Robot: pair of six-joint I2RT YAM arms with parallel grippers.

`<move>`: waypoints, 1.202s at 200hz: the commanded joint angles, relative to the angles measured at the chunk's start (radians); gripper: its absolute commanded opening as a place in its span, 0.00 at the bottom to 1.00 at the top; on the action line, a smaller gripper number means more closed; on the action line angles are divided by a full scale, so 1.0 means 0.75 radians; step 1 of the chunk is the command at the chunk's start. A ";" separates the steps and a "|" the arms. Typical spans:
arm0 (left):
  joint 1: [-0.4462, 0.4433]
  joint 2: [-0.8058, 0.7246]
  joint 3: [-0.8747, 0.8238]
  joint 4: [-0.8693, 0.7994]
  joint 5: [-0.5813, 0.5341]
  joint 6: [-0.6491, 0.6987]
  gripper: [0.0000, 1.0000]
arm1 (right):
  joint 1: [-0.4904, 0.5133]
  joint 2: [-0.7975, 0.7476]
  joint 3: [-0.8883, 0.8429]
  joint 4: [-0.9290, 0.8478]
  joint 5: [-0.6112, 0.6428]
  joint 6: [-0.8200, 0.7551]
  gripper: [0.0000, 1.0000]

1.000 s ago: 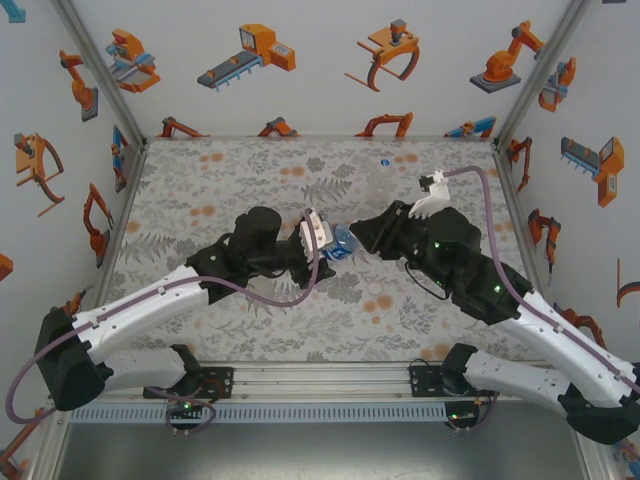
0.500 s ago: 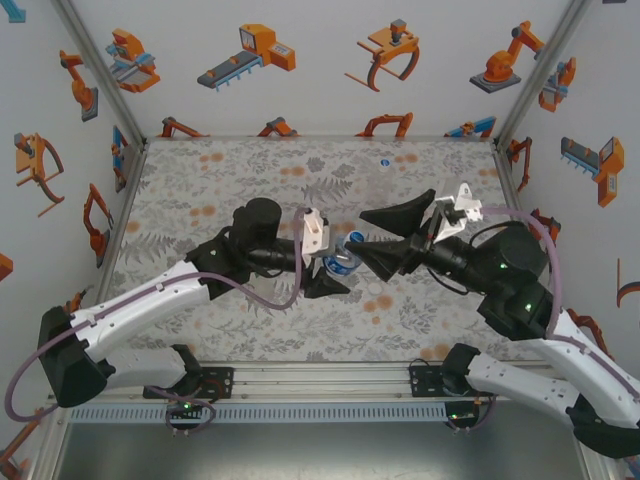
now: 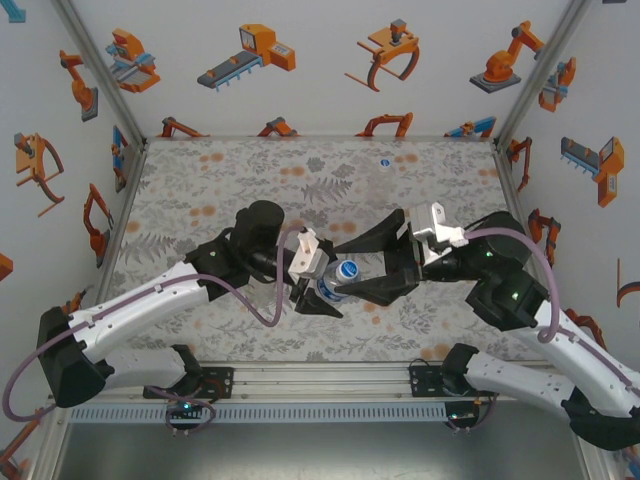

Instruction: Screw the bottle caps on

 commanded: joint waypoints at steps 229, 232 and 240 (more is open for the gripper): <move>-0.040 -0.066 0.027 0.088 -0.297 -0.021 0.00 | 0.006 -0.070 -0.057 -0.123 0.448 -0.013 0.00; -0.042 -0.069 0.021 0.102 -0.333 -0.035 0.00 | 0.006 -0.072 -0.059 -0.127 0.489 -0.001 0.00; -0.049 -0.070 0.010 0.135 -0.443 -0.067 0.00 | 0.006 -0.078 -0.073 -0.134 0.587 0.023 0.00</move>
